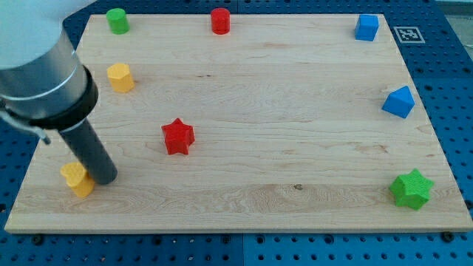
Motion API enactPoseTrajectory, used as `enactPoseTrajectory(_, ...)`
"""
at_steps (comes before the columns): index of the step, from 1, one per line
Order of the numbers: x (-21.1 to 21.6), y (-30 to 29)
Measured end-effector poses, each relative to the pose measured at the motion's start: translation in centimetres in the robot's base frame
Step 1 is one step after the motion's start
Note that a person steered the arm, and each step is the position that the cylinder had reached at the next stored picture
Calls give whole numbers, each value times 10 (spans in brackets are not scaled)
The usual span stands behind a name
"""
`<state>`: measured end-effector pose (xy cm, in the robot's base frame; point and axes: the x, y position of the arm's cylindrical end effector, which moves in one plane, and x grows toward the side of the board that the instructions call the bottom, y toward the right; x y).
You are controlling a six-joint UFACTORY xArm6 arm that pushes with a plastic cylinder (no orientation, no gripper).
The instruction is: Push the red star to bottom center
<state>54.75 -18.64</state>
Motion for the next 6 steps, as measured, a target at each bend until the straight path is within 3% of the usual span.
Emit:
enactPoseTrajectory(2, -57, -1)
enactPoseTrajectory(3, -59, 8)
enactPoseTrajectory(6, -61, 121)
